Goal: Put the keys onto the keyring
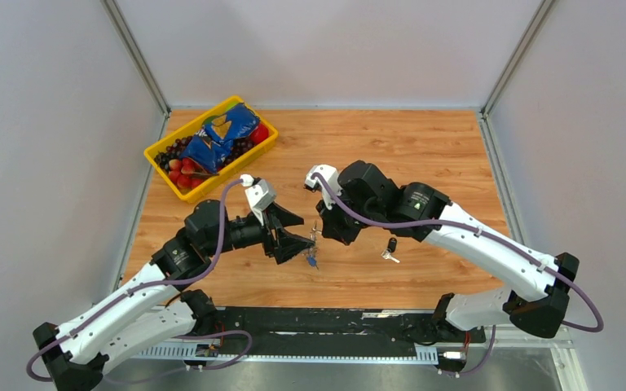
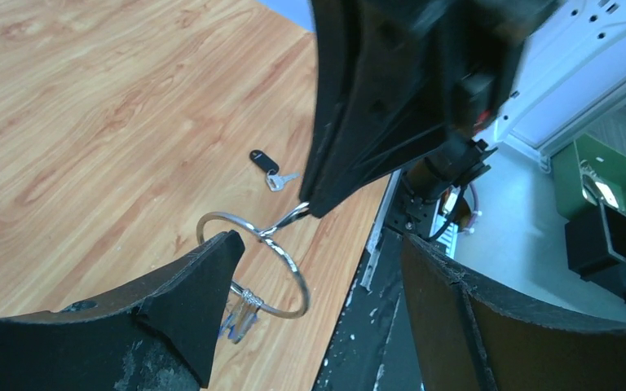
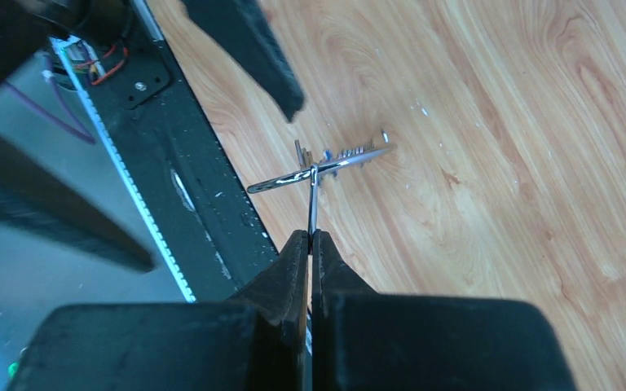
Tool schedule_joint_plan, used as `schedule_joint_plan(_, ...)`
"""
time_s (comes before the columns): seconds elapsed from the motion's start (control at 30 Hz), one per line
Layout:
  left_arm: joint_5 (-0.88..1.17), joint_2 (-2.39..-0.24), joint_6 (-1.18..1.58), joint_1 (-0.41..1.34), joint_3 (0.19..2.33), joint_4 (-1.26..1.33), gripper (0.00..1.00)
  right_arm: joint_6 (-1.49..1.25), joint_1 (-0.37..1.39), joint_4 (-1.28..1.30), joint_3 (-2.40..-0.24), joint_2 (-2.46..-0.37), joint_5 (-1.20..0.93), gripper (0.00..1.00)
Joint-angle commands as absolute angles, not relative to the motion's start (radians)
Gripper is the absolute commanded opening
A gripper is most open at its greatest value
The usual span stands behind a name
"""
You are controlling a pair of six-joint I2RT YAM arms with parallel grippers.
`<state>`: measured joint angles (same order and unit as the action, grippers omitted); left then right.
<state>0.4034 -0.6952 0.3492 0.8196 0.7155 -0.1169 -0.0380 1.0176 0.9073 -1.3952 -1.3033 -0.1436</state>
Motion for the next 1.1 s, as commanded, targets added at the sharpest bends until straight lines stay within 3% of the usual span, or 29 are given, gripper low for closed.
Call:
schedule_joint_plan(0.0, 0.428, -0.728, 0.307, 0.824, 0.686, -0.008, 0.82, -0.083, 1.014, 0.971, -1.491, -1.285, -0.205, 0.0)
schedule_joint_plan(0.6, 0.309, -0.712, 0.225, 0.825, 0.639, 0.069, 0.83, -0.167, 1.013, 1.003, -1.617, -1.355, -0.252, 0.0)
schedule_joint_plan(1.07, 0.278, -0.613, 0.14, 0.854, 0.516, 0.192, 0.74, -0.243, 0.995, 1.118, -1.798, -1.438, -0.242, 0.0)
